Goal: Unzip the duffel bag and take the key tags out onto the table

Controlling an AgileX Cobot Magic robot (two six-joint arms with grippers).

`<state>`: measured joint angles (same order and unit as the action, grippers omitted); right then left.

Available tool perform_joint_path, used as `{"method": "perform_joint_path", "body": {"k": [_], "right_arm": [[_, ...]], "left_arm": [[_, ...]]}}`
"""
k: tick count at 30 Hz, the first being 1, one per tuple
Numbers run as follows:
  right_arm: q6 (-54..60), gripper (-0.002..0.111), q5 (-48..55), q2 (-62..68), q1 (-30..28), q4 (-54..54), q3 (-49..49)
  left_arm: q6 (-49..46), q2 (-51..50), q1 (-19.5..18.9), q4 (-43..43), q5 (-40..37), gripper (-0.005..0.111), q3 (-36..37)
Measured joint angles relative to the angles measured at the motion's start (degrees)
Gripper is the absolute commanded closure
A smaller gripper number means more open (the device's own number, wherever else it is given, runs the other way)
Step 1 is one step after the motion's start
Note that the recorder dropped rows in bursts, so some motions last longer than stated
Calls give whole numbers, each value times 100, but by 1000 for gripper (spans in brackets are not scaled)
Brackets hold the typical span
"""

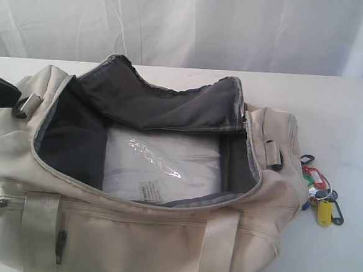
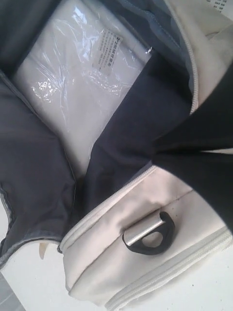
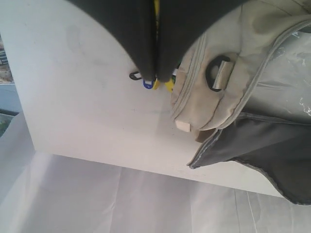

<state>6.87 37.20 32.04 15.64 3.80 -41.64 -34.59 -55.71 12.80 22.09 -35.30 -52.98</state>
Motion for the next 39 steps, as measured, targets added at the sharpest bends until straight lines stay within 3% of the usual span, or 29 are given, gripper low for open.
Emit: {"method": "perform_joint_path", "body": {"k": [11,15,17,19,22,24,30,39], "right_arm": [[0,108,0,0,0,0,0],[0,108,23,0,0,0,0],[0,108,23,0,0,0,0],[0,108,23,0,0,0,0],[0,108,23,0,0,0,0],[0,108,23,0,0,0,0],[0,108,34,0,0,-10,0],[0,108,43,0,0,-10,0]], "left_arm": [[0,31,0,-58,151,107,64],[-12,822,0,-58,1430,107,1220],[-12,1464,0,-58,2728,107,2435],[-12,1828,0,-58,3530,107,3353],[-12,2214,0,-58,3989,107,4515],[-12,2479,0,-58,3973,107,5114],[-379,3424,-316,-94,2524,107,5271],[-514,5241,-1358,-134,2394,107,5271]]}}
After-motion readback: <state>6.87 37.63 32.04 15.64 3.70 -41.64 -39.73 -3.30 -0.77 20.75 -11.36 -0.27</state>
